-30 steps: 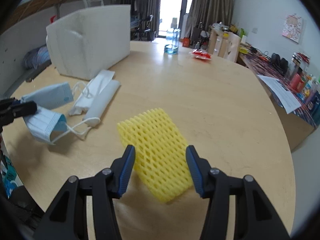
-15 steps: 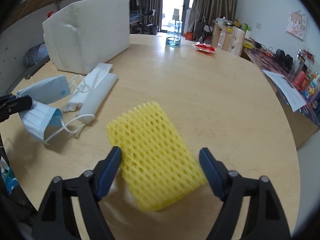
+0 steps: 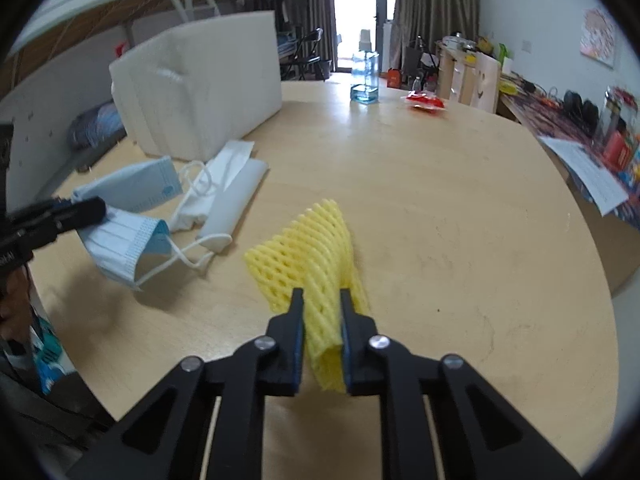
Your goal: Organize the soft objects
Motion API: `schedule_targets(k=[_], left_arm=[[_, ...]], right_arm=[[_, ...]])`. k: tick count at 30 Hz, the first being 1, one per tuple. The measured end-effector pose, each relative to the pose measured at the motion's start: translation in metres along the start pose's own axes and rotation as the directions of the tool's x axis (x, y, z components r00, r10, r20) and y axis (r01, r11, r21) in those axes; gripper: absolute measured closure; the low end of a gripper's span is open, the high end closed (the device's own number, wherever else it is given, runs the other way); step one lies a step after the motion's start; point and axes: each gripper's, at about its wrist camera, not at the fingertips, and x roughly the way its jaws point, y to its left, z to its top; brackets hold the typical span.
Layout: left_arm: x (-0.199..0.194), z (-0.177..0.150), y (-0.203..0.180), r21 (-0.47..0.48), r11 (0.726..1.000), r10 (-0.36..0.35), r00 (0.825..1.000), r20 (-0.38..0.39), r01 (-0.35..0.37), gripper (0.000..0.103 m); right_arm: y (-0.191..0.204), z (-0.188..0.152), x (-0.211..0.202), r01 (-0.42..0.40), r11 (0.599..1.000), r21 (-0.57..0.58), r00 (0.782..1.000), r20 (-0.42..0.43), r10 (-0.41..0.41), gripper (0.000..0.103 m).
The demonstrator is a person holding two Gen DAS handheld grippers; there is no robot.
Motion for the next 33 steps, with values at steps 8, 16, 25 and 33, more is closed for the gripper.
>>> schedule_targets(k=[8, 16, 25, 33], left_arm=[[-0.02, 0.017, -0.019, 0.051, 0.998, -0.029, 0.997, 0.067, 0.025, 0.09], [-0.04, 0.041, -0.031, 0.091, 0.996, -0.012, 0.99, 0.138, -0.001, 0.091], [-0.052, 0.076, -0.049, 0.154, 0.988, -0.013, 0.982, 0.188, -0.016, 0.091], [-0.062, 0.094, -0.053, 0.195, 0.979, 0.006, 0.973, 0.23, -0.052, 0.091]], right_arm=[[-0.002, 0.001, -0.022, -0.027, 0.998, 0.062, 0.998, 0.065, 0.023, 0.091], [0.0, 0.008, -0.055, -0.044, 0.994, 0.096, 0.986, 0.167, 0.028, 0.091], [0.003, 0.014, -0.088, -0.055, 0.99, 0.13, 0.957, 0.29, 0.015, 0.091], [0.01, 0.019, -0.1, -0.038, 0.987, 0.158, 0.926, 0.378, -0.025, 0.091]])
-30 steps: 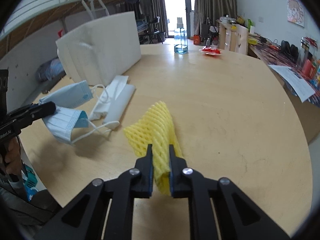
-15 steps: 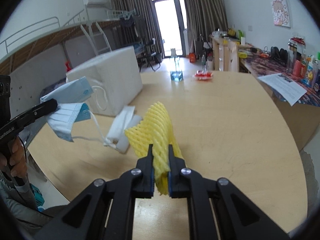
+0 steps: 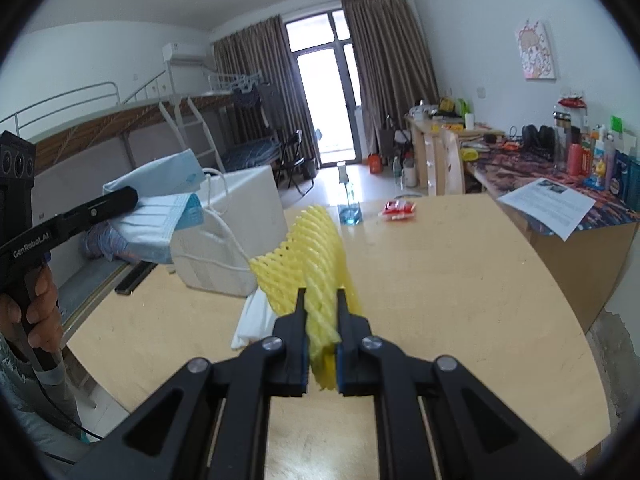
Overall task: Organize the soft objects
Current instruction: 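Carry the mask in the left tool and sleeve in the right tool over the foam box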
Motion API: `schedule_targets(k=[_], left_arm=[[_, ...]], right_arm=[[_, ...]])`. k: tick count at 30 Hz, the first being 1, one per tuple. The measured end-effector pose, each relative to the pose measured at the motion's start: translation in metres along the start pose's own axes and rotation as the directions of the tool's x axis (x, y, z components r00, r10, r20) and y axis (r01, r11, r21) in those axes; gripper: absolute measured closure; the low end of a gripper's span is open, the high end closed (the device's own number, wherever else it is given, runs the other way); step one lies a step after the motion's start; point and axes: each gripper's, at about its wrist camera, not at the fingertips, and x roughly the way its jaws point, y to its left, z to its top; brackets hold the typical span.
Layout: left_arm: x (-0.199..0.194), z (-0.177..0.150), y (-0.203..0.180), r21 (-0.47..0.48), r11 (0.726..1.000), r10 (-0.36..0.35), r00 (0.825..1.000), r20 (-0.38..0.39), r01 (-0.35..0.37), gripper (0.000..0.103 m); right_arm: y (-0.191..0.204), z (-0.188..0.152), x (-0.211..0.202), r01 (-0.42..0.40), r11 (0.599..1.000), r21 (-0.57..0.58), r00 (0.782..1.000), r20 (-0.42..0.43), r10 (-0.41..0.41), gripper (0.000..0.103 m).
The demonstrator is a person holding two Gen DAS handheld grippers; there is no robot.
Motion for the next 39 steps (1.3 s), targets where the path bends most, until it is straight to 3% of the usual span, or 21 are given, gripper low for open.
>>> schedule_targets(k=[10, 22, 39], left_arm=[[-0.007, 0.0, 0.013, 0.009, 0.996, 0.086, 0.995, 0.046, -0.086, 0.091], [-0.031, 0.001, 0.027, 0.045, 0.995, 0.089, 0.994, 0.069, -0.092, 0.091], [-0.087, -0.015, 0.068, 0.063, 0.99, 0.12, 0.985, 0.121, -0.128, 0.091]], right_arm=[[0.017, 0.013, -0.005, 0.048, 0.999, -0.019, 0.994, 0.097, -0.046, 0.09], [0.044, 0.015, -0.012, 0.061, 0.997, -0.042, 0.982, 0.183, -0.052, 0.09], [0.117, 0.022, -0.003, 0.005, 0.995, -0.103, 0.973, 0.228, 0.019, 0.09]])
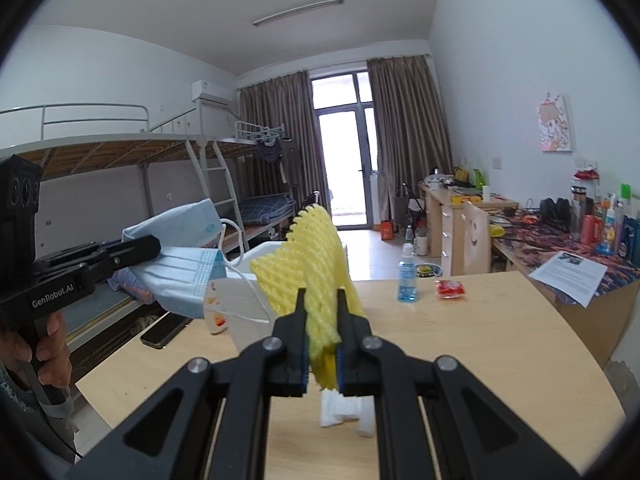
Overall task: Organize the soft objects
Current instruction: 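Carry the mask in the left tool and sleeve in the right tool over the foam box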
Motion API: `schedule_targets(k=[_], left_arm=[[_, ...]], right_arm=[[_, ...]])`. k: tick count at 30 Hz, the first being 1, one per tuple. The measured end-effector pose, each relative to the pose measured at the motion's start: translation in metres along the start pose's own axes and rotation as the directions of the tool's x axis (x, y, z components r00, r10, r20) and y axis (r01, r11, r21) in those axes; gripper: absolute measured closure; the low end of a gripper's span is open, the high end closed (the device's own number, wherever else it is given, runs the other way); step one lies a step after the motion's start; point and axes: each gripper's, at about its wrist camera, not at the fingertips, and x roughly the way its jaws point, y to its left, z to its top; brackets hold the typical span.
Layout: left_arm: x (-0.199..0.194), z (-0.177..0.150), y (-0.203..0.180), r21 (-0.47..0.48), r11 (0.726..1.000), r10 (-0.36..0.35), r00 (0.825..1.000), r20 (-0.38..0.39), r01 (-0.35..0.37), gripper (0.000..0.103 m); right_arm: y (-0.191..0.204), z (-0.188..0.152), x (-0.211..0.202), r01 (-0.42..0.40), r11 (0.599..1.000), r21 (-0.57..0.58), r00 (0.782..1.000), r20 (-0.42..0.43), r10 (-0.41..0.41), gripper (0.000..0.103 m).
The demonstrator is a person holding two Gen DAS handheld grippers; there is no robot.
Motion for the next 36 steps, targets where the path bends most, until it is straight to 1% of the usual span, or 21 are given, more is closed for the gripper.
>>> schedule_targets(k=[8, 16, 22, 29, 36], left_arm=[[-0.004, -0.014, 0.027, -0.051, 0.998, 0.042, 0.999, 0.004, -0.042, 0.091], [0.01, -0.024, 0.049, -0.107, 0.993, 0.055, 0.998, -0.009, -0.055, 0.091], [0.017, -0.019, 0.06, -0.124, 0.989, 0.075, 0.997, -0.003, -0.075, 0.091], [0.034, -0.015, 0.068, -0.14, 0.987, 0.081, 0.996, -0.023, -0.083, 0.091], [0.045, -0.004, 0.077, -0.152, 0.985, 0.082, 0.996, -0.024, -0.085, 0.091]], right_arm=[[0.02, 0.003, 0.017, -0.037, 0.998, -0.046, 0.999, -0.024, 0.036, 0.09], [0.036, 0.009, 0.048, -0.062, 0.995, -0.078, 0.995, -0.077, 0.056, 0.09], [0.036, 0.018, 0.066, -0.064, 0.994, -0.093, 0.994, -0.097, 0.055, 0.09], [0.04, 0.023, 0.083, -0.059, 0.993, -0.106, 0.991, -0.126, 0.045, 0.09], [0.038, 0.032, 0.103, -0.055, 0.993, -0.105, 0.988, -0.15, 0.039, 0.09]])
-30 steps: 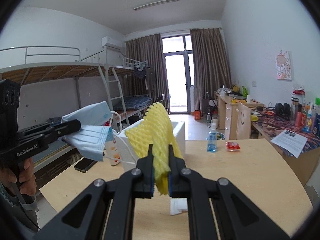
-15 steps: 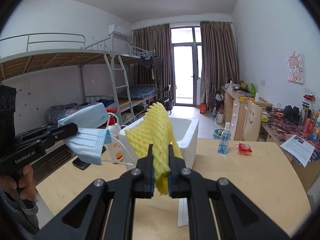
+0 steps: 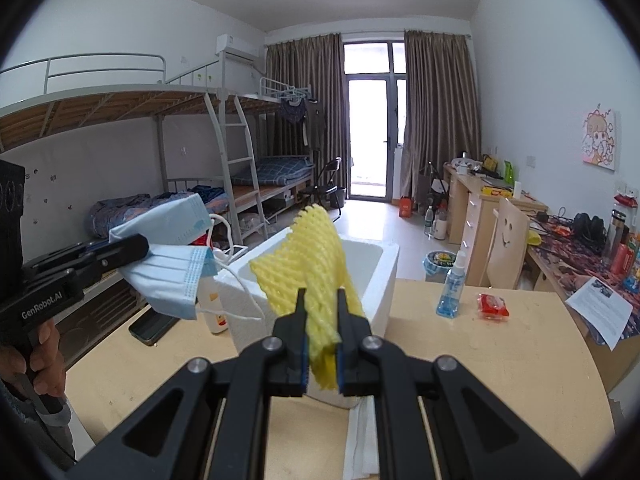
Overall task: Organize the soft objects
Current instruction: 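Carry the mask in the left tool and sleeve in the right tool over the foam box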
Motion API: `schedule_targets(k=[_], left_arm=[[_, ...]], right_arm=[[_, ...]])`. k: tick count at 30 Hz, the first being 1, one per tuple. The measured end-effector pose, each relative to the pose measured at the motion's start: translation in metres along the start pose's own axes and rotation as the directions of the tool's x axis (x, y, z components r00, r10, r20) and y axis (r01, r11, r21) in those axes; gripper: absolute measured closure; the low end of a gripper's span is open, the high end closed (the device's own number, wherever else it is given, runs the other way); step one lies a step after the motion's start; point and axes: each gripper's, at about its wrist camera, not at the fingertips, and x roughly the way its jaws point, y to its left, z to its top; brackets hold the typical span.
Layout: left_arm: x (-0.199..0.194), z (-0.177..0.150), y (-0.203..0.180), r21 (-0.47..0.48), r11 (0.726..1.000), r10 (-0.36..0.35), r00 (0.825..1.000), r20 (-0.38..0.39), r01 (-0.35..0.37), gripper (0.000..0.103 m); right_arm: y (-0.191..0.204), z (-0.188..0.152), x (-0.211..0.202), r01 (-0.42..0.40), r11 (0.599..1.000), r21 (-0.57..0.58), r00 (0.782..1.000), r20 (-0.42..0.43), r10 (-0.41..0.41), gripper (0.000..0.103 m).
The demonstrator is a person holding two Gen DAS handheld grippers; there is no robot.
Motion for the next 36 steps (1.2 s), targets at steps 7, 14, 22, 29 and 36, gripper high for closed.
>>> schedule_targets(k=[7, 14, 22, 29, 36], left_arm=[[0.018, 0.012, 0.006, -0.001, 1.0, 0.013, 1.0, 0.007, -0.013, 0.091], [0.035, 0.018, 0.01, 0.007, 1.0, 0.021, 1.0, 0.005, -0.022, 0.091], [0.059, 0.023, 0.017, 0.014, 1.0, 0.02, 1.0, -0.017, -0.02, 0.091], [0.085, 0.023, 0.018, 0.017, 1.0, -0.006, 0.998, -0.069, 0.008, 0.091], [0.108, 0.023, 0.016, 0.025, 0.999, -0.022, 0.993, -0.119, 0.025, 0.091]], right_arm=[[-0.002, 0.012, 0.016, -0.01, 1.0, -0.009, 1.0, -0.011, 0.009, 0.09], [-0.008, 0.022, 0.042, -0.024, 1.0, -0.008, 0.999, -0.042, 0.024, 0.09], [-0.008, 0.026, 0.062, -0.014, 1.0, -0.013, 0.998, -0.07, 0.013, 0.09], [-0.011, 0.031, 0.068, 0.005, 1.0, -0.001, 0.997, -0.072, -0.005, 0.09], [-0.019, 0.032, 0.068, 0.034, 0.999, 0.017, 0.997, -0.074, -0.032, 0.09]])
